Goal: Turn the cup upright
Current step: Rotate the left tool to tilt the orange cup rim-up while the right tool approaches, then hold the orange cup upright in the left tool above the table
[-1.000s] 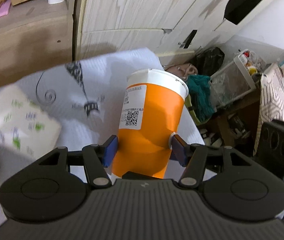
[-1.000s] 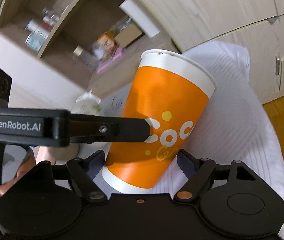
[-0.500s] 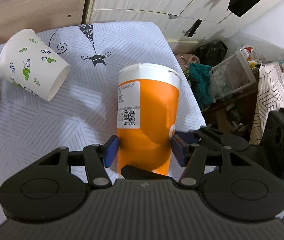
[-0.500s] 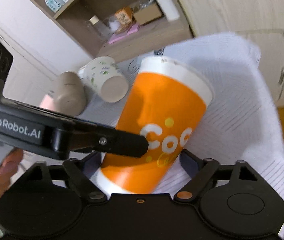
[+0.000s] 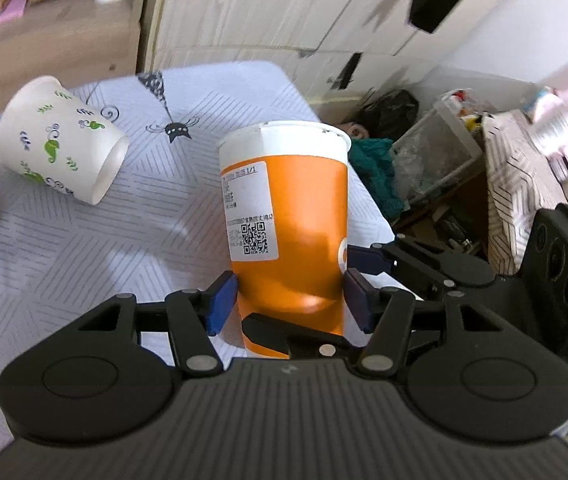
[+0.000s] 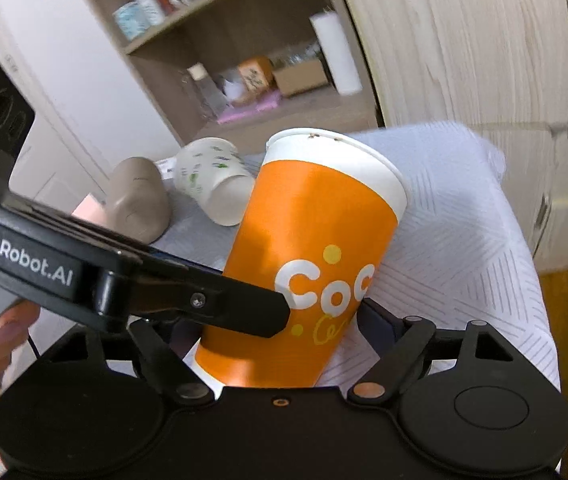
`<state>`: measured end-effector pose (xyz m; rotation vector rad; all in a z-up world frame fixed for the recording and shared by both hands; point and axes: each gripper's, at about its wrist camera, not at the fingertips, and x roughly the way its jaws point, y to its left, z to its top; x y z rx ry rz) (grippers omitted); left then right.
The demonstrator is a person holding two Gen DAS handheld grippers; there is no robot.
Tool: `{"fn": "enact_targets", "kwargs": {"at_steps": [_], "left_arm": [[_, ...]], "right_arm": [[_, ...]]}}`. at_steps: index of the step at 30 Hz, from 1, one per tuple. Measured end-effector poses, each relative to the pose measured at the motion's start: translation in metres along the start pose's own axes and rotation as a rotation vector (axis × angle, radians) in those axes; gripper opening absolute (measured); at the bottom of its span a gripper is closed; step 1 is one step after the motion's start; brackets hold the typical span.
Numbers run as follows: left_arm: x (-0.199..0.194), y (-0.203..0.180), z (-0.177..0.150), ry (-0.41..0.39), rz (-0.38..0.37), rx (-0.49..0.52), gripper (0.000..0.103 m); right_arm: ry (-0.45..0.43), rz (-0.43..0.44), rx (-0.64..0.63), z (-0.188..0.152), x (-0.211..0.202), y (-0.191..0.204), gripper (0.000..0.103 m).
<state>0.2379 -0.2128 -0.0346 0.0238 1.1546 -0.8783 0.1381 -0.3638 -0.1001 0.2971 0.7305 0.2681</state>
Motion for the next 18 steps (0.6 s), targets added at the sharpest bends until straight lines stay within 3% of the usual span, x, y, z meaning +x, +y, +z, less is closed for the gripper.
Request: {"fn": "enact_targets", "kwargs": {"at_steps": [9,18], "left_arm": [[-0.053,-0.002,-0.072,-0.206,0.032,0.145,0.056],[-0.096,0.009,-0.123,-0.363,0.154,0.231,0.056]], "right_arm": [[-0.177,-0.012,-0.249,-0.038,-0.024,0.056,0.083],[-0.293,0.002,-0.462,-0.054,-0.017,0.11,0.082]]}}
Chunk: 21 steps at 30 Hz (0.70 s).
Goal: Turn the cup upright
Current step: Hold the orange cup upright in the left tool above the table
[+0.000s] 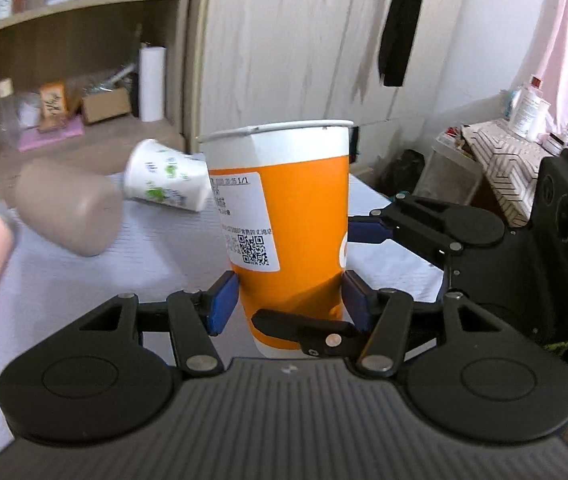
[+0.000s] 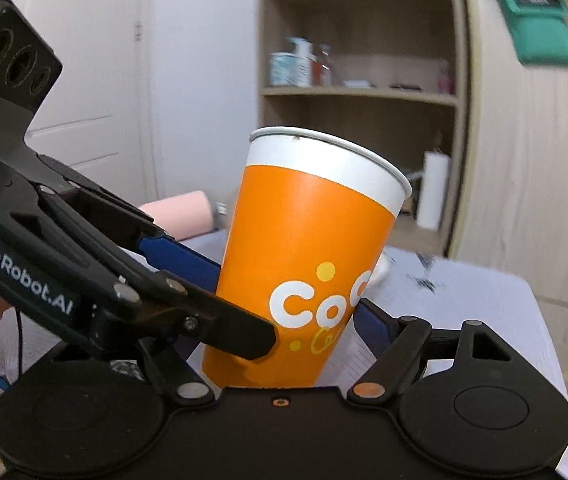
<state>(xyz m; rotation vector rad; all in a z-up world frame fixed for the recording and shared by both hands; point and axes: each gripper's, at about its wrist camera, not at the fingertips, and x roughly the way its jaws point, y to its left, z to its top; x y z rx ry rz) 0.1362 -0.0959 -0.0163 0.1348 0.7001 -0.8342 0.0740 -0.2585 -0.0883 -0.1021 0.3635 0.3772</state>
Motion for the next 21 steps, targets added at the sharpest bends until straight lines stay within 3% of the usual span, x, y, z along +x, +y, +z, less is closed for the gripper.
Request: {"fn": "enact_targets", "kwargs": {"at_steps": [10,15,21], "left_arm": [[-0.023,0.037,-0.017,-0.069,0.059,-0.011,0.056],[-0.023,0.049,-0.02,-0.125,0.097,0.002,0.056],[-0.007,0.063,-0.015,-0.145,0.114,0.017,0.056]], "right_arm": [[-0.062,-0.023,-0.203,0.015,0.033,0.043,0.081],[-0.106,-0.076,-0.313,0.015,0.048,0.057,0.081],[-0.08,-0.092,-0.298,0.021,0.073,0.045,0.08]]}}
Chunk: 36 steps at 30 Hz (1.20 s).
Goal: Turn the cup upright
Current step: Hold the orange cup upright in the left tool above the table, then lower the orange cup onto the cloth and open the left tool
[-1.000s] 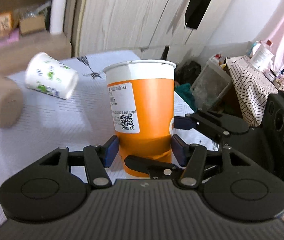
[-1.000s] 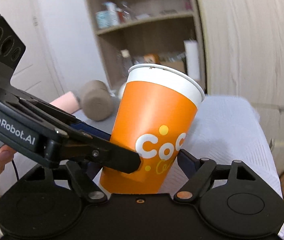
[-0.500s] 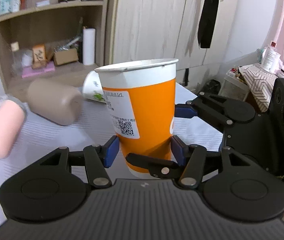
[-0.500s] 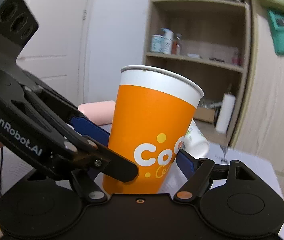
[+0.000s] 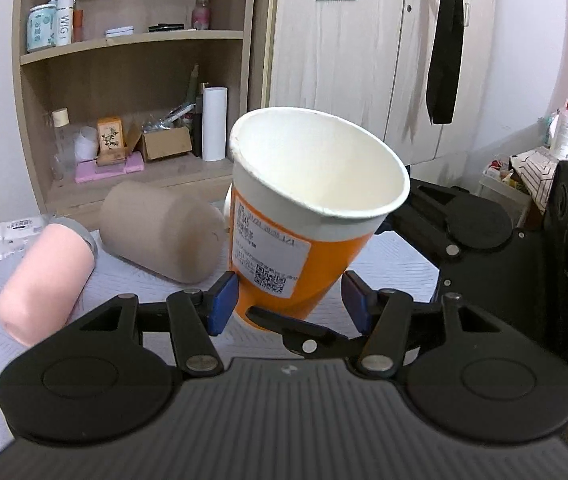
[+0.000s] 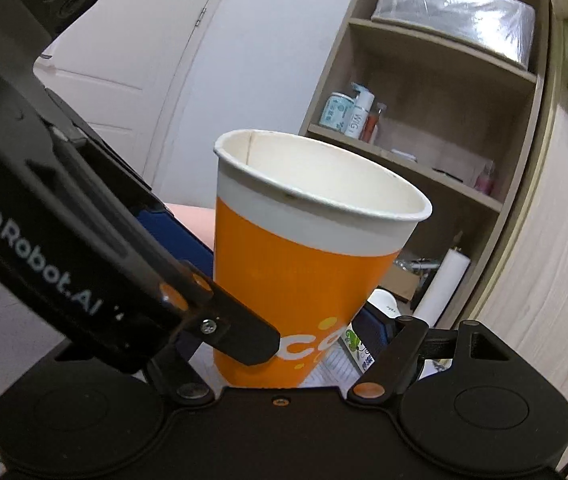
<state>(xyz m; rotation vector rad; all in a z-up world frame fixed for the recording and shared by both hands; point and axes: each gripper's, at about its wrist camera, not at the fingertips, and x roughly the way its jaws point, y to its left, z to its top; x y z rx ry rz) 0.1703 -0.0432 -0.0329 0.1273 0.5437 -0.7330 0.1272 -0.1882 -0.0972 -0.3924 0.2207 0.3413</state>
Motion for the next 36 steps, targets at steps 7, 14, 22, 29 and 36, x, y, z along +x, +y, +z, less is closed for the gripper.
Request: {"fn": "enact_targets", "kwargs": {"at_steps": [7,14,22,29,36], "left_arm": [[0.019,0.006,0.0,0.024,-0.055,-0.043,0.056],[0.035,0.01,-0.003,0.047,-0.081,-0.088,0.056],[0.032,0.008,-0.005,0.045,-0.068,-0.068,0.055],[0.03,0.003,-0.006,0.04,-0.06,-0.079,0.066],[0.03,0.001,-0.006,0.037,-0.065,-0.083,0.067]], "right_arm": [[0.048,0.011,0.061,0.0,0.006,-0.015,0.079],[0.09,0.032,0.133,-0.009,0.012,-0.022,0.079],[0.086,0.03,0.078,-0.009,0.008,-0.012,0.08],[0.094,0.039,0.082,-0.007,0.006,-0.009,0.084],[0.111,0.046,0.138,-0.008,0.008,-0.015,0.085]]}}
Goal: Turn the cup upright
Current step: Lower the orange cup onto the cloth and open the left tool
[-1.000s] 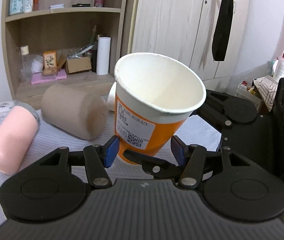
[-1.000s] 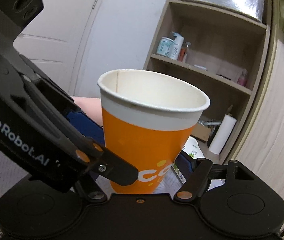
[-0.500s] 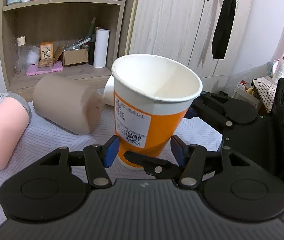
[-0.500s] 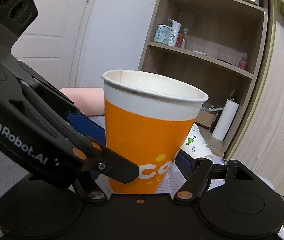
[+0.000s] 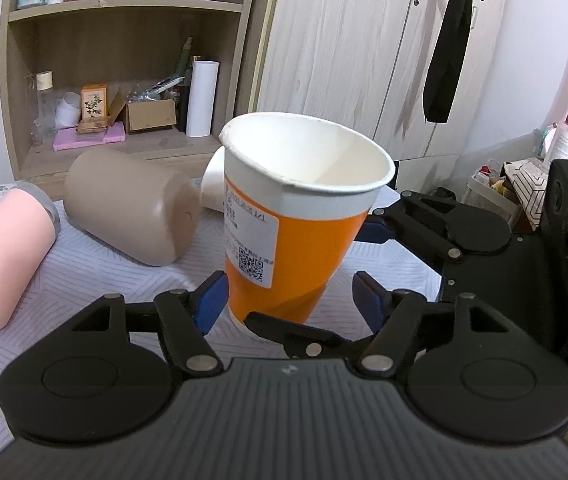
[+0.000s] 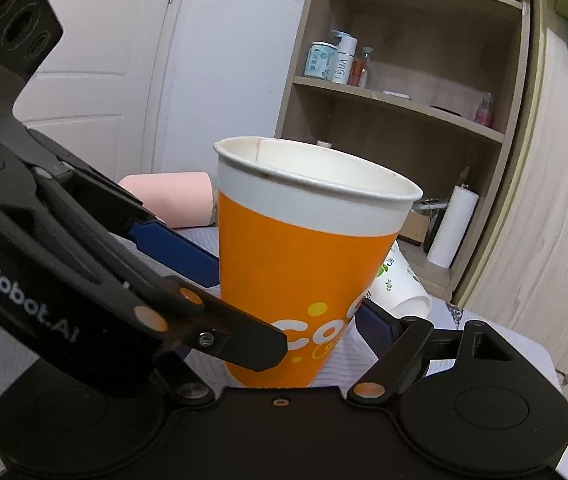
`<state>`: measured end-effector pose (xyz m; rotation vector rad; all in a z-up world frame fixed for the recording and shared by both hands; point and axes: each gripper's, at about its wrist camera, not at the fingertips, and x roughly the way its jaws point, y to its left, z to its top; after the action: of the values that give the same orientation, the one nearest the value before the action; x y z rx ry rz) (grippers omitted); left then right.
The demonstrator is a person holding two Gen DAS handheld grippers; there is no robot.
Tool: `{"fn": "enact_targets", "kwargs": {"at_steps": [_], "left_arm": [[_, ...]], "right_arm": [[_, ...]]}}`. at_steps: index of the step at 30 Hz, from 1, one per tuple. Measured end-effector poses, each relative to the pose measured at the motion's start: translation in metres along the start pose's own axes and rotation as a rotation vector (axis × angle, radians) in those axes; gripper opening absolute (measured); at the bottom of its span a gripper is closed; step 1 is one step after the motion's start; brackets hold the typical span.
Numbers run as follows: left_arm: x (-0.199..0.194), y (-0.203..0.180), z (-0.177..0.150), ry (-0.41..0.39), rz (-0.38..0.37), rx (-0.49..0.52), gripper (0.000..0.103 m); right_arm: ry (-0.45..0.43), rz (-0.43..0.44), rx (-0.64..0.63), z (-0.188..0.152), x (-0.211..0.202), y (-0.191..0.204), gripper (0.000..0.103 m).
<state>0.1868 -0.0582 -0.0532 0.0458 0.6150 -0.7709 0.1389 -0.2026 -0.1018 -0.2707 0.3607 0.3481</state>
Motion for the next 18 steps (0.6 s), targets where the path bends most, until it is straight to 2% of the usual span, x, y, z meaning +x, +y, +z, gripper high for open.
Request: {"fn": "enact_targets", "kwargs": {"at_steps": [9,16,18], "left_arm": [[-0.002,0.001,0.001,0.007,0.006,-0.012,0.069],[-0.024,0.0,-0.007,-0.035,0.079,-0.06,0.07],[-0.032,-0.001,-0.011,-0.051,0.102,-0.065,0.076]], "right_arm": [[0.017,0.018,0.075,-0.003,-0.004,-0.01,0.085],[0.011,-0.01,0.146,-0.011,-0.023,-0.014,0.085],[0.006,-0.028,0.179,-0.015,-0.032,-0.013,0.085]]}}
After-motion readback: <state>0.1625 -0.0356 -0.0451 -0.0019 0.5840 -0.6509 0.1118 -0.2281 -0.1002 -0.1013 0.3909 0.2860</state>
